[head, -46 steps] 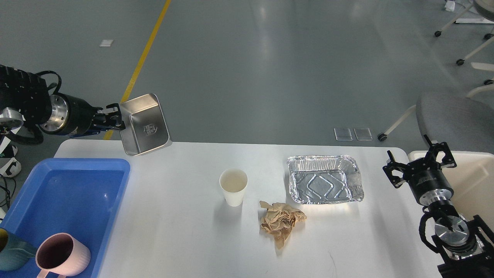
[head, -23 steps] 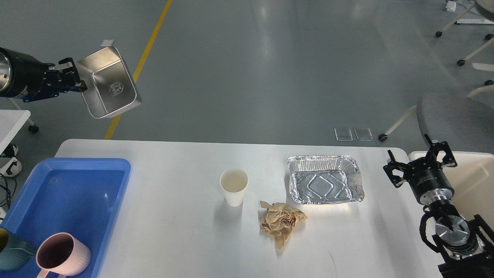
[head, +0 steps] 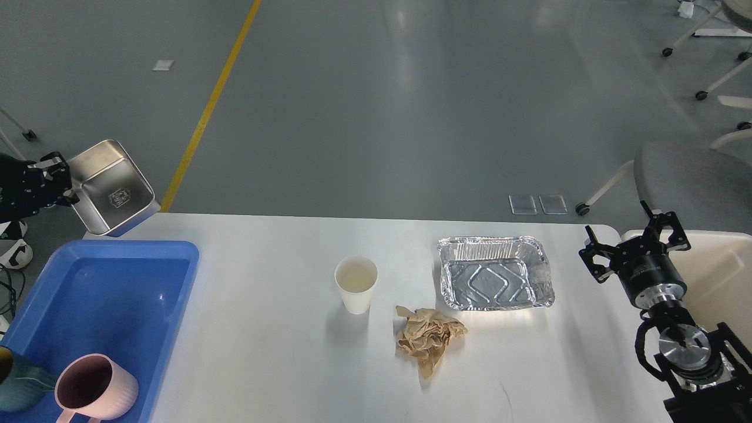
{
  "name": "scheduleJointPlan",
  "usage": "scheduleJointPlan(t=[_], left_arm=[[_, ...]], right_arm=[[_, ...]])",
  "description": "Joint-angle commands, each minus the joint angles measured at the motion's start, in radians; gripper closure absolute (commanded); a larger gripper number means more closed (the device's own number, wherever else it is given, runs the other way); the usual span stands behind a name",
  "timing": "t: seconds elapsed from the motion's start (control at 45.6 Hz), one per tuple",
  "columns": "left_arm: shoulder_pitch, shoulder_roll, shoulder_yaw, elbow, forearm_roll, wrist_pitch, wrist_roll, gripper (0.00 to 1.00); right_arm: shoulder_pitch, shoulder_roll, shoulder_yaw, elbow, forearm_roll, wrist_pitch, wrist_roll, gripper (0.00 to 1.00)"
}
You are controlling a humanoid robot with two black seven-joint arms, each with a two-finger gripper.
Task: Tidy desktop
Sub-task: 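Lift the silver tray and swing it over the blue bin, then lower the silver tray into the blue bin and release it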
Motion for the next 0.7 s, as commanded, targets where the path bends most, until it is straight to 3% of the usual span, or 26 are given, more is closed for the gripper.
scheduleJointPlan(t=[0.0,0.241,0.68], left_arm=[[0.045,0.001,-0.001,0.028,0.002,0.04,0.001,1.0],[0.073,-0.023,0.005,0.144,0.005,0.071,-0.028,1.0],[0.138,-0.028,0.025,0.191,0.164,0.105,-0.397,1.0]], right_arm=[[0.0,0.0,-0.001,-0.001,-0.002,0.0,0.0,0.0],[-0.012,0.005,-0.001,0.002,-0.002,0.0,0.0,0.0],[-0.014,0.009,-0.001,0.002,-0.002,0.0,0.0,0.0]])
